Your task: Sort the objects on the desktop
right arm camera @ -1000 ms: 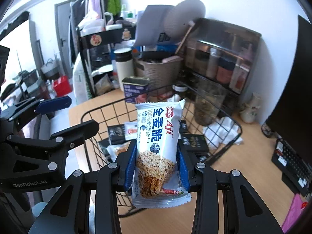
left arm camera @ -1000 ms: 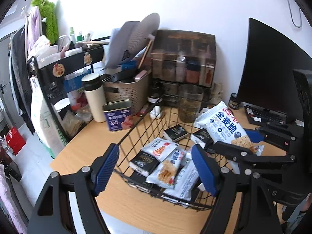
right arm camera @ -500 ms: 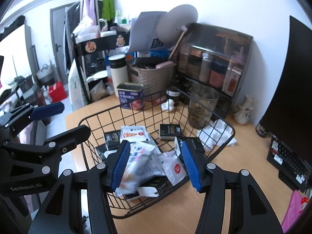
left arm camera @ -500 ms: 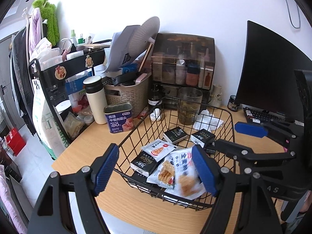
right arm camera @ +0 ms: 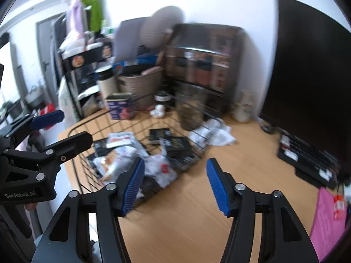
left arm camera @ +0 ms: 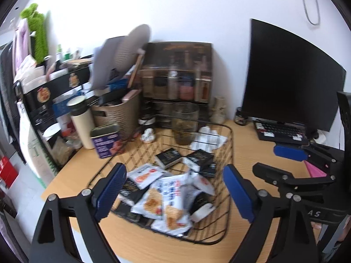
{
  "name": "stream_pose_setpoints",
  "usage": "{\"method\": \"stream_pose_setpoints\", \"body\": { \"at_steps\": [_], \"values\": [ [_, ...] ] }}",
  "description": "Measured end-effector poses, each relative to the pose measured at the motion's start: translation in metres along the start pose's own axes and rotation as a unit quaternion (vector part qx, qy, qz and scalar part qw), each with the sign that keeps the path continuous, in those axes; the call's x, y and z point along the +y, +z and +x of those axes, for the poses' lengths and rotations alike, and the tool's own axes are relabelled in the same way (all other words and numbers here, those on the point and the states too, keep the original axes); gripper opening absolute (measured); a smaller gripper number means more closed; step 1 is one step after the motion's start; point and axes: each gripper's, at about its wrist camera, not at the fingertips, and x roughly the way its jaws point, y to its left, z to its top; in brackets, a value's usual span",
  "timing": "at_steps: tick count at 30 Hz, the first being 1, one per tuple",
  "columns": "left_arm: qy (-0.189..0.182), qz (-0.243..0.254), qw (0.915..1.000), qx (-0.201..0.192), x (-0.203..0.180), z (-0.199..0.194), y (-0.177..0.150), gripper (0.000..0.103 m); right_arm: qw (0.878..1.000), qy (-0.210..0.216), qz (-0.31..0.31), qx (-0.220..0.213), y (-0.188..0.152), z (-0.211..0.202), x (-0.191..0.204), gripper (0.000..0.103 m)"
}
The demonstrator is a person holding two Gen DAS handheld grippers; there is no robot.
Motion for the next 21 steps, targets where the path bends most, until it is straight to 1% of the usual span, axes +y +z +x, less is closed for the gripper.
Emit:
{"method": "stream_pose_setpoints", "body": {
  "at_steps": [5, 9, 13, 15, 16, 19, 21],
  "values": [
    [-0.037, 0.03, 0.9989, 0.005, -0.039, 0.009, 0.002, 0.091, 0.999, -0.034, 0.034, 0.002, -0.025, -0.021, -0.037, 0.064],
    [-0.06, 0.068, 0.9958, 0.011, -0.073, 0.015, 0.001, 0.091, 0.996, -0.069, 0.055, 0.003, -0.046, -0.04, -0.064, 0.071],
    [-0.082, 0.084, 0.9931, 0.012, -0.1, 0.018, 0.001, 0.092, 0.992, -0.1, 0.079, 0.003, -0.065, -0.058, -0.09, 0.074],
    [-0.084, 0.091, 0.9923, 0.011, -0.111, 0.017, -0.001, 0.092, 0.988, -0.117, 0.096, 0.001, -0.075, -0.068, -0.103, 0.079],
    [-0.085, 0.094, 0.9919, 0.011, -0.116, 0.016, -0.002, 0.092, 0.987, -0.123, 0.104, 0.001, -0.08, -0.073, -0.11, 0.08],
    [-0.102, 0.107, 0.9886, 0.029, -0.128, 0.017, -0.007, 0.092, 0.984, -0.129, 0.125, -0.002, -0.093, -0.086, -0.125, 0.082],
    [-0.105, 0.11, 0.9877, 0.034, -0.135, 0.017, -0.012, 0.092, 0.981, -0.133, 0.142, -0.008, -0.104, -0.096, -0.135, 0.084]
  ]
}}
